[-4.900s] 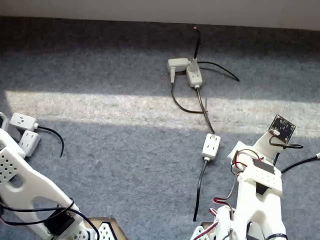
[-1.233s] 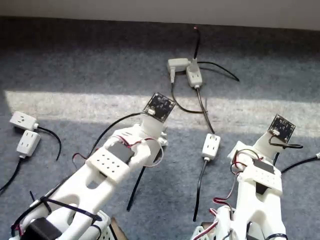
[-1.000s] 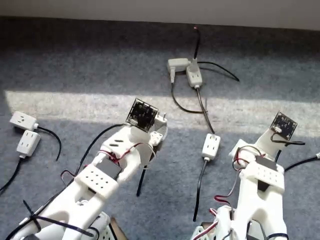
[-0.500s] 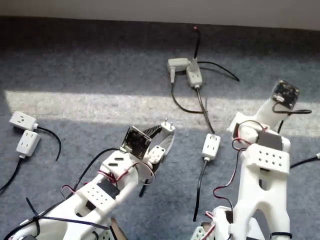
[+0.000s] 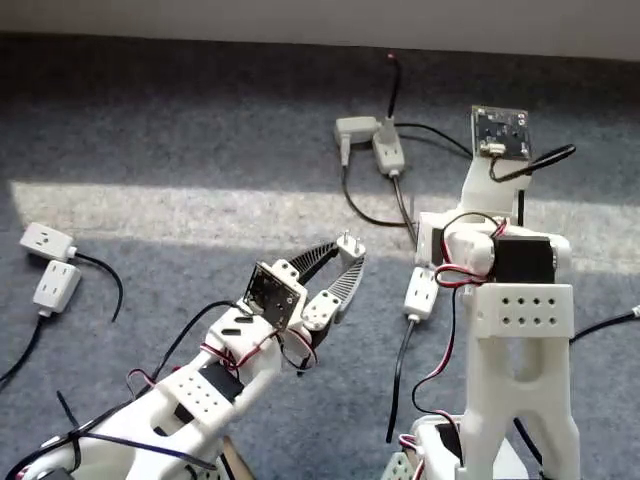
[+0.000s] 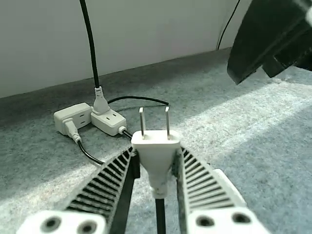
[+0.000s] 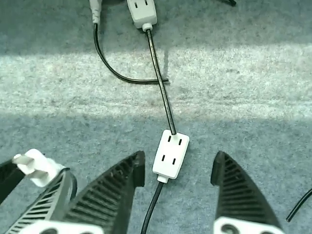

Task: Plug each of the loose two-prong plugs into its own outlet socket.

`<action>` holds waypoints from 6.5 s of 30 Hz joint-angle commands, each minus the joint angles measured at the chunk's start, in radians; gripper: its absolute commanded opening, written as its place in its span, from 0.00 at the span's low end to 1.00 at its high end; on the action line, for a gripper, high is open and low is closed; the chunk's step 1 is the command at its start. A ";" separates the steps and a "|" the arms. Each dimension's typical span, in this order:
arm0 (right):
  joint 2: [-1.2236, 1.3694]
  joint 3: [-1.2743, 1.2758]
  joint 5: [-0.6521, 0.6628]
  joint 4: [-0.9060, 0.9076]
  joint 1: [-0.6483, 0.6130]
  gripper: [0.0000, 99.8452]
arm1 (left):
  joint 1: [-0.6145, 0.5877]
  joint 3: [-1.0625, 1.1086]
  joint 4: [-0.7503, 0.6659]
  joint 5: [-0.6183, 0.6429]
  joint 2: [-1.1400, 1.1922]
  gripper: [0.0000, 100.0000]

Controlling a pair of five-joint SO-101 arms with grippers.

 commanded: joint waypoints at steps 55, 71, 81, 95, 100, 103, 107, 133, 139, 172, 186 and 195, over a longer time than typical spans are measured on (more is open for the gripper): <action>-0.002 0.443 0.249 -0.591 -0.079 0.01 | 0.090 -0.007 -0.028 0.002 -0.024 0.01; -0.016 0.110 0.239 -0.335 -0.082 0.01 | 0.088 -0.013 -0.023 0.002 -0.016 0.01; -0.005 0.028 0.110 -0.217 -0.084 0.01 | 0.088 -0.013 -0.021 0.002 -0.022 0.01; -0.004 0.429 0.115 -0.489 -0.150 0.01 | 0.088 -0.012 -0.021 0.002 -0.022 0.01; -0.033 0.346 0.107 -0.481 -0.122 0.01 | 0.087 -0.010 -0.021 0.002 -0.022 0.01; -0.085 0.179 0.106 -0.412 -0.068 0.01 | 0.087 -0.008 -0.021 0.002 -0.018 0.01; -0.160 -0.012 0.106 -0.305 0.018 0.01 | 0.087 -0.008 -0.021 0.002 -0.016 0.01; -0.280 0.958 -0.083 -0.704 0.578 0.01 | 0.064 -0.825 1.152 0.103 0.081 0.01; -0.277 1.009 -0.083 -0.789 0.547 0.01 | 0.051 -1.245 1.428 0.101 0.478 0.01; -0.283 0.986 -0.135 -0.825 0.814 0.01 | 0.260 -2.479 2.305 0.540 1.365 0.01; -0.274 1.021 0.192 -0.768 1.084 0.01 | 0.193 -2.471 2.275 0.531 1.423 0.01; -0.282 1.084 0.193 -0.786 1.190 0.01 | 0.236 -2.477 2.214 0.413 1.503 0.01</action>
